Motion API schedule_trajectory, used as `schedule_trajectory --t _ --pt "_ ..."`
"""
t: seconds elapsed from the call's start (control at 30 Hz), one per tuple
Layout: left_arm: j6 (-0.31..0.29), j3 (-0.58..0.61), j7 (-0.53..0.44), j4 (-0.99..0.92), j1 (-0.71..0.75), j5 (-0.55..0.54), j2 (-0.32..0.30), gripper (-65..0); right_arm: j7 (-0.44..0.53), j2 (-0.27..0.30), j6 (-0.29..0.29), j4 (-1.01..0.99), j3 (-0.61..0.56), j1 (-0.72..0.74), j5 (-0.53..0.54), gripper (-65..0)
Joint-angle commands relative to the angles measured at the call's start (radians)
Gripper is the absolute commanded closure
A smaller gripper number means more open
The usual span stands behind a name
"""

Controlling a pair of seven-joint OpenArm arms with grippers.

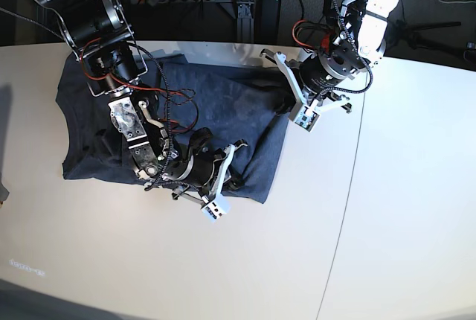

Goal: Fold the T-shirt properly
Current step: 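Release the collar end with the right gripper and withdraw it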

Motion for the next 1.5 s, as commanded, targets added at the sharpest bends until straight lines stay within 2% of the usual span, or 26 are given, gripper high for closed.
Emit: schedule_trajectory --t 0.0,0.2,0.37,0.53,0.63,0.77,0.93,1.03,1.27,1.37,1.47 --pt "-0.022 -0.002 -0.017 0.020 -0.017 -0.006 0.000 -3.9 0.005 0.000 0.099 0.013 0.005 0.027 0.013 0.0" --pt "-0.023 -0.002 0.001 0.126 -0.024 -0.026 0.000 -3.9 -0.013 0.005 0.099 0.111 0.012 0.025 0.060 0.0" --pt "-0.034 -0.002 -0.011 0.156 -0.035 -0.028 0.000 -3.9 -0.145 0.016 0.099 0.283 0.064 0.024 0.085 0.0" --pt "-0.034 -0.002 -0.037 0.143 -0.038 -0.028 0.000 -3.9 -0.215 0.101 0.099 0.373 0.192 0.024 0.173 0.0" --pt "-0.034 -0.002 -0.067 0.109 -0.042 -0.038 0.000 -3.9 -0.250 0.173 0.100 0.376 0.288 0.019 0.235 0.0" --pt "-0.105 0.001 -0.068 0.048 -0.105 -0.108 0.007 -3.9 -0.259 0.274 0.100 0.377 0.396 -0.026 0.289 0.0" --pt "-0.113 0.003 -0.047 -0.069 -0.196 -0.172 0.035 -3.9 -0.327 0.384 0.100 0.381 0.518 -0.128 0.389 0.0" --pt "-0.141 0.003 -0.029 -0.127 -0.222 -0.182 0.059 -3.9 -0.333 0.441 0.100 0.386 0.624 -0.204 0.435 0.0" --pt "-0.145 0.008 -0.032 -0.216 -0.245 -0.193 0.063 -3.9 -0.332 0.518 0.099 0.380 0.846 -0.343 0.441 0.0" --pt "-0.145 0.008 -0.045 -0.290 -0.272 -0.193 0.063 -3.3 -0.330 0.541 0.100 0.365 0.867 -0.387 0.441 0.0" --pt "-0.146 0.008 -0.059 -0.371 -0.306 -0.192 0.063 0.0 -0.330 0.549 0.099 0.341 0.867 -0.417 0.441 0.0"
